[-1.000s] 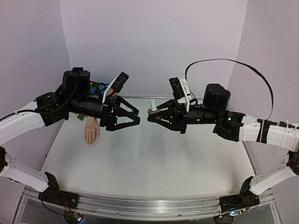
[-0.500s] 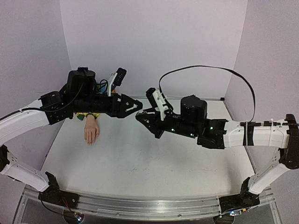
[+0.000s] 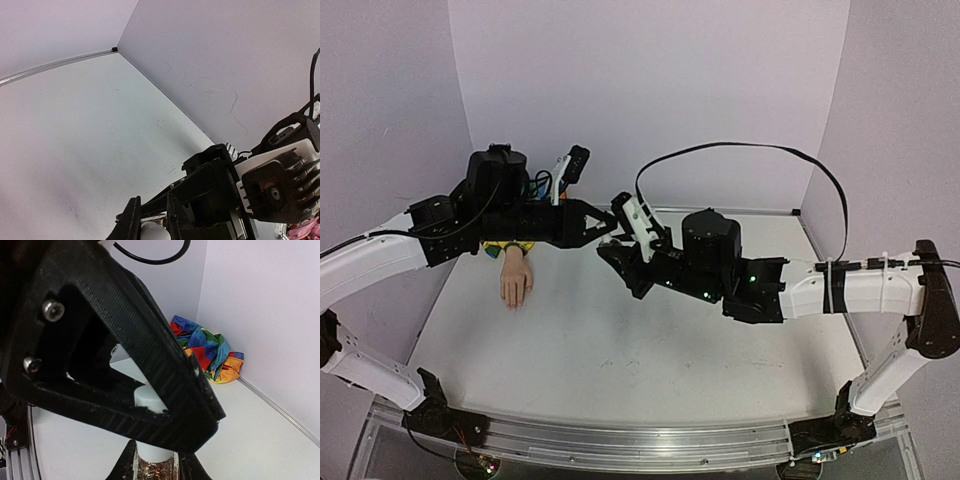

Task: Paint the nails

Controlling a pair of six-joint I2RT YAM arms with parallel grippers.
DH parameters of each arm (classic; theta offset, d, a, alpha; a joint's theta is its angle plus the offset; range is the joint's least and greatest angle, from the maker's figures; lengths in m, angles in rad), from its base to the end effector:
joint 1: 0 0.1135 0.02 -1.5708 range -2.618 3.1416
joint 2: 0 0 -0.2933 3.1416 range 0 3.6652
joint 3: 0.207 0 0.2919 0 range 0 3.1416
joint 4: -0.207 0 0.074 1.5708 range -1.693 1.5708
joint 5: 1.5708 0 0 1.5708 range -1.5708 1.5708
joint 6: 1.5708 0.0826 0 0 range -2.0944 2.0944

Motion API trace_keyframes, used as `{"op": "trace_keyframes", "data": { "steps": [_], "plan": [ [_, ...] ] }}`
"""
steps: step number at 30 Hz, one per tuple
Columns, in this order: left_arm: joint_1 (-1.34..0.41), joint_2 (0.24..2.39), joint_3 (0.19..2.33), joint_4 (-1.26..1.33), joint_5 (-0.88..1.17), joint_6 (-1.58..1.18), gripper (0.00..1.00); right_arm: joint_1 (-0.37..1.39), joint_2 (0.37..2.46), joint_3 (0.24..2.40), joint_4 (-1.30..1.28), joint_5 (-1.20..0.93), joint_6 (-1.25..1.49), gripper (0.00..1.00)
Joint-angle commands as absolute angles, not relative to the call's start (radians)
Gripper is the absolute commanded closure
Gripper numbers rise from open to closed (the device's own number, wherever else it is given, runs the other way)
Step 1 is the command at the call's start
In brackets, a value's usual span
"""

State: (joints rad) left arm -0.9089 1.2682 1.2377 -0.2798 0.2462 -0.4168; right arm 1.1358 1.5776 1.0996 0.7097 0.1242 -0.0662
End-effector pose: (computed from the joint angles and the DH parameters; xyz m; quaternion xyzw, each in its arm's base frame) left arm 0.2095 -0.3016 0.3977 0.2655 0.7600 -0.4381 0.4000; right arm 0.2010 0.4083 0.3645 -0.3101 0.5384 0.3657 0.6930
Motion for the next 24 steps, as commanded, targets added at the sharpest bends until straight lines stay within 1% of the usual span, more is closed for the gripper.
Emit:
{"op": "trace_keyframes", "data": {
  "steps": [1, 4, 7, 9, 10, 12, 14, 15, 16, 17, 19, 22, 24],
  "plan": [
    [-0.910, 1.291, 1.279, -0.230, 0.321, -0.393, 0.90, 1.143, 1.586, 1.173, 0.787, 0.158, -0.066, 1.00],
    [-0.914, 1.313, 1.281, -0.231, 0.427, -0.332, 0.94, 1.142, 1.580, 1.184, 0.788, 0.124, -0.068, 1.00],
    [-0.923, 1.327, 1.267, -0.232, 0.595, -0.220, 0.94, 1.139, 1.548, 1.177, 0.787, 0.026, -0.095, 1.00],
    [-0.932, 1.327, 1.251, -0.233, 0.699, -0.157, 0.96, 1.120, 1.515, 1.167, 0.787, -0.128, -0.093, 1.00],
    [-0.933, 1.324, 1.244, -0.233, 0.745, -0.137, 0.97, 1.094, 1.490, 1.161, 0.786, -0.233, -0.080, 1.00],
    [-0.933, 1.318, 1.235, -0.233, 0.820, -0.103, 0.98, 1.013, 1.457, 1.145, 0.809, -0.609, -0.024, 1.00],
    [-0.932, 1.311, 1.238, -0.233, 0.903, -0.076, 1.00, 0.938, 1.446, 1.120, 0.952, -1.033, 0.121, 1.00],
    [-0.933, 1.306, 1.241, -0.233, 0.927, -0.067, 1.00, 0.929, 1.450, 1.115, 1.026, -1.180, 0.188, 1.00],
    [-0.933, 1.304, 1.247, -0.232, 0.949, -0.062, 1.00, 0.928, 1.454, 1.120, 1.073, -1.281, 0.241, 1.00],
    [-0.933, 1.304, 1.253, -0.232, 0.968, -0.061, 1.00, 0.933, 1.459, 1.130, 1.094, -1.335, 0.276, 1.00],
    [-0.933, 1.309, 1.268, -0.230, 0.997, -0.062, 1.00, 0.937, 1.451, 1.130, 1.097, -1.349, 0.300, 1.00],
    [-0.933, 1.315, 1.278, -0.229, 0.979, -0.077, 1.00, 0.932, 1.410, 1.082, 1.091, -1.239, 0.276, 1.00],
    [-0.933, 1.307, 1.274, -0.229, 0.933, -0.091, 0.98, 0.922, 1.395, 1.057, 1.082, -1.146, 0.264, 1.00]
  ]
}}
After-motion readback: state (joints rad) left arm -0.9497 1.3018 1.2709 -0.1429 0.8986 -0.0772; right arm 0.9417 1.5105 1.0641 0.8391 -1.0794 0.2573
